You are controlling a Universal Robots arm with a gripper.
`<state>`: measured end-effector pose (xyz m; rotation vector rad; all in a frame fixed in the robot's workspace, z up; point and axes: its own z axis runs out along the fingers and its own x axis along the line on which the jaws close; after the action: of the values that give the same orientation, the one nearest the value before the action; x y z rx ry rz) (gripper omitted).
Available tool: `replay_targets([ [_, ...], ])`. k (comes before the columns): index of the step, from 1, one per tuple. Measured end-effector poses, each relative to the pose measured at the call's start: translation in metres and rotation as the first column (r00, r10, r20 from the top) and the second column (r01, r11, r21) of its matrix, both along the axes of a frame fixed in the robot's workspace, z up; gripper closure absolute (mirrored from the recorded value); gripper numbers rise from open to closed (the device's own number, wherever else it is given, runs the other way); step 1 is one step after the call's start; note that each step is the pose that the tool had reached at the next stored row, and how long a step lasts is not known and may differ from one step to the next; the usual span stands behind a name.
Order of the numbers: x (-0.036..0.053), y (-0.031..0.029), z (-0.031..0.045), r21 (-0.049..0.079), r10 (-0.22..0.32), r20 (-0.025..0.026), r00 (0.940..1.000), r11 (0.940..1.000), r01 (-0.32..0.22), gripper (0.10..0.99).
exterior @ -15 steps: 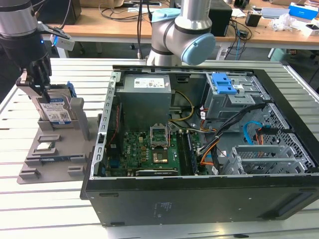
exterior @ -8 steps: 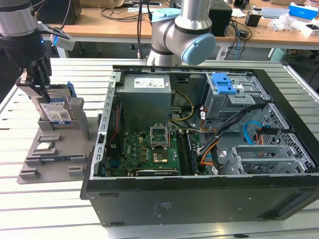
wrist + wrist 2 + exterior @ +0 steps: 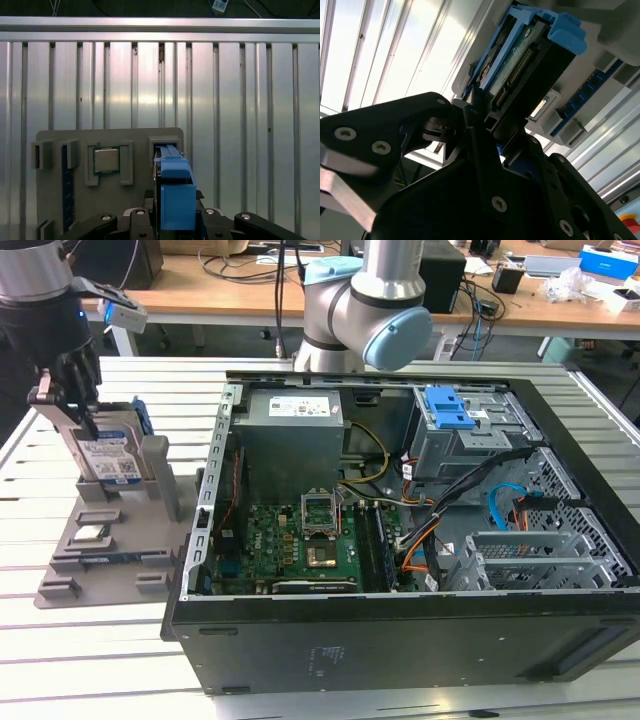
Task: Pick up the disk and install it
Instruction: 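Pick up the disk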
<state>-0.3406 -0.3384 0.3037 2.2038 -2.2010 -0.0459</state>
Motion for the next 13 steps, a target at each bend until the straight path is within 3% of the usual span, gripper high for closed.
replay_targets([
  [13, 0.0000, 0.0010, 0.0176, 0.000, 0.000, 0.0000, 1.0000, 1.0000, 0.000, 0.722],
])
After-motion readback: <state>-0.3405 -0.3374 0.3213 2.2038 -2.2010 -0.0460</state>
